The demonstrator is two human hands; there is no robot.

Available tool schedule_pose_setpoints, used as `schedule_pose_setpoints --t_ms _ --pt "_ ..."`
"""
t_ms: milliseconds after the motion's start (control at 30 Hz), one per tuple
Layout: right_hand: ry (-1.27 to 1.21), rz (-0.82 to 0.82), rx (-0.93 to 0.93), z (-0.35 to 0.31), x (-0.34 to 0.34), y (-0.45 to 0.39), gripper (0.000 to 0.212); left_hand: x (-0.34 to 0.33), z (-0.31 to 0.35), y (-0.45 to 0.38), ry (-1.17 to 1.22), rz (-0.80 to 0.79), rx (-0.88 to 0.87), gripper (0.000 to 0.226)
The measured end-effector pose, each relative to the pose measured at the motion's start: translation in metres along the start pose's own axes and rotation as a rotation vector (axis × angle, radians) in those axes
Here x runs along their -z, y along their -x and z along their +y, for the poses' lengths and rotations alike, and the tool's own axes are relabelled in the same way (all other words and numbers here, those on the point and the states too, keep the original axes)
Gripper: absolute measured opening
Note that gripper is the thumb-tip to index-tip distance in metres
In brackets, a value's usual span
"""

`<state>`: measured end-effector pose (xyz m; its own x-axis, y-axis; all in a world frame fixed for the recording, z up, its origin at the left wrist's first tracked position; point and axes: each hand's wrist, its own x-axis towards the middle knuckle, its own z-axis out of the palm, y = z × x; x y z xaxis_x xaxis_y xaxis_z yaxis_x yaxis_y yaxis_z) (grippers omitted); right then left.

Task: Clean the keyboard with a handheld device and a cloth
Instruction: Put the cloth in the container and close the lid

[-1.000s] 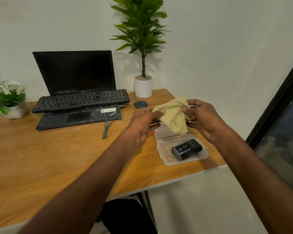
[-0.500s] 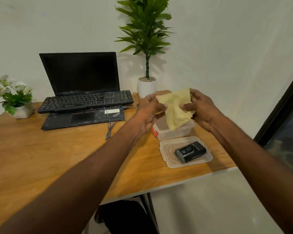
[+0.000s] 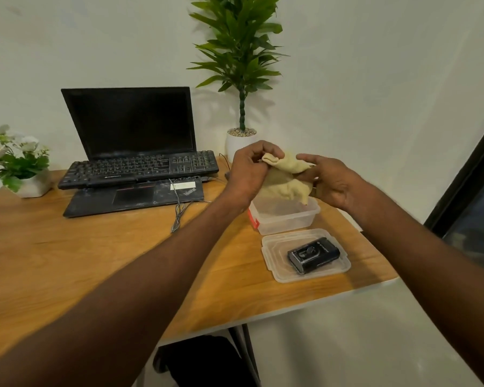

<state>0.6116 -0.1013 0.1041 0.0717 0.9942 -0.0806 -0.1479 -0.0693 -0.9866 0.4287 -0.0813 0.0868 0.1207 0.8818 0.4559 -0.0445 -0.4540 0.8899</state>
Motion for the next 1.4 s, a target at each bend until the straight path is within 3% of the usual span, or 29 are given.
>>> schedule_pose_setpoints --t_ms 100,200,267,400,533,667,767,833,933,1100,1233,1400 --pt "-0.097 -0.028 0.200 -0.002 0.007 -0.001 0.066 0.008 0.002 -0.004 0.066 -0.065 -0.120 0.056" --pt "0.148 0.065 0.353 0.002 0.017 0.000 0.064 0.012 0.004 -0.008 -0.032 -0.189 -0.195 0.043" --pt "0.222 0.056 0.343 0.007 0.018 0.000 0.058 0.012 -0.005 -0.005 -0.088 -0.169 -0.205 0.033" --pt "0.353 0.090 0.285 0.011 0.016 0.003 0.032 0.012 -0.019 -0.002 -0.190 -0.009 -0.099 0.043" --pt "0.527 0.095 0.273 0.018 0.018 -0.003 0.033 0.011 -0.032 -0.001 -0.302 0.009 0.008 0.047" --pt "0.959 0.087 0.281 0.022 0.012 -0.005 0.026 0.009 -0.029 0.008 -0.541 -0.008 0.103 0.037" --pt "1.101 0.051 0.234 0.031 0.010 -0.009 0.016 0.006 -0.028 0.016 -0.776 -0.128 0.141 0.026" --pt "1.206 0.003 0.275 0.040 0.010 -0.007 0.022 0.004 -0.029 0.024 -1.008 -0.197 0.124 0.023" --pt "1.327 0.005 0.344 0.051 0.010 -0.006 0.027 0.006 -0.036 0.032 -1.208 -0.236 0.089 0.034" --pt "1.222 0.164 0.351 0.063 0.017 -0.001 0.017 0.012 -0.036 0.036 -1.291 -0.298 0.132 0.035" --pt "1.078 0.319 0.251 0.069 0.017 0.005 0.020 0.009 -0.035 0.037 -1.260 -0.307 0.178 0.034" --pt "0.959 0.300 0.237 0.072 0.013 0.011 0.022 0.011 -0.034 0.028 -1.253 -0.499 0.257 0.042"
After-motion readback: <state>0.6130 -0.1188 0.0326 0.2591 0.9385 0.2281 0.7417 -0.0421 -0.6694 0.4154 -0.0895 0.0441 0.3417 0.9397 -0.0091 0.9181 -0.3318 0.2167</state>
